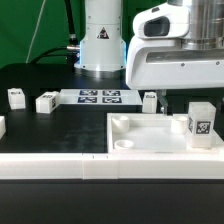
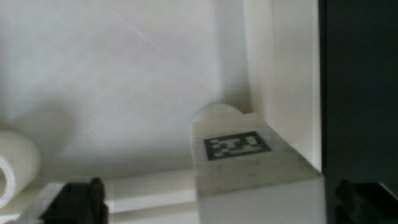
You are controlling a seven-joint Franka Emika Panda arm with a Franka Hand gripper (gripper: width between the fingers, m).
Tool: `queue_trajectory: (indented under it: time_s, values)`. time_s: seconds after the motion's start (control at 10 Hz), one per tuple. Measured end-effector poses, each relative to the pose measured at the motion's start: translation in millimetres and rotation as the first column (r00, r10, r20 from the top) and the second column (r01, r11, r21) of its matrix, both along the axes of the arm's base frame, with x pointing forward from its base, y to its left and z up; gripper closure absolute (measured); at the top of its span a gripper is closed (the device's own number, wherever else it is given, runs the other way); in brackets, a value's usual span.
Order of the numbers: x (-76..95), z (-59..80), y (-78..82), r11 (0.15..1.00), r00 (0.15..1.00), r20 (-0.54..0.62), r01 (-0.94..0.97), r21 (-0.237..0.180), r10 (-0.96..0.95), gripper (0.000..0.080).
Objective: Assemble one leg
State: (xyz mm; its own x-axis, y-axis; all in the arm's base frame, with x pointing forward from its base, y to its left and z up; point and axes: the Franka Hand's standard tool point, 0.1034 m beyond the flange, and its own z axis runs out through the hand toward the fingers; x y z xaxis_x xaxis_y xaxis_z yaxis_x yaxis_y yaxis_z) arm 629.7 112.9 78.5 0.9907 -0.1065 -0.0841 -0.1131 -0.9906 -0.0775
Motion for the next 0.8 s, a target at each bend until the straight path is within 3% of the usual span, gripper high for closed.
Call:
queue_trajectory:
  time_s: [0.2, 0.5, 0.8]
  values:
    - [-0.9, -1.7, -1.9, 0.996, 0.996, 0.009, -0.094, 0.007, 0.094, 0.0150]
    - [-1.0, -1.8, -1.7, 0.996, 0.996, 0.009, -0.093, 0.007, 0.093, 0.0509]
    - [-1.0, -1.9, -1.3, 1.000, 1.000, 0.003, -0.027, 0.003, 0.027, 0.0508]
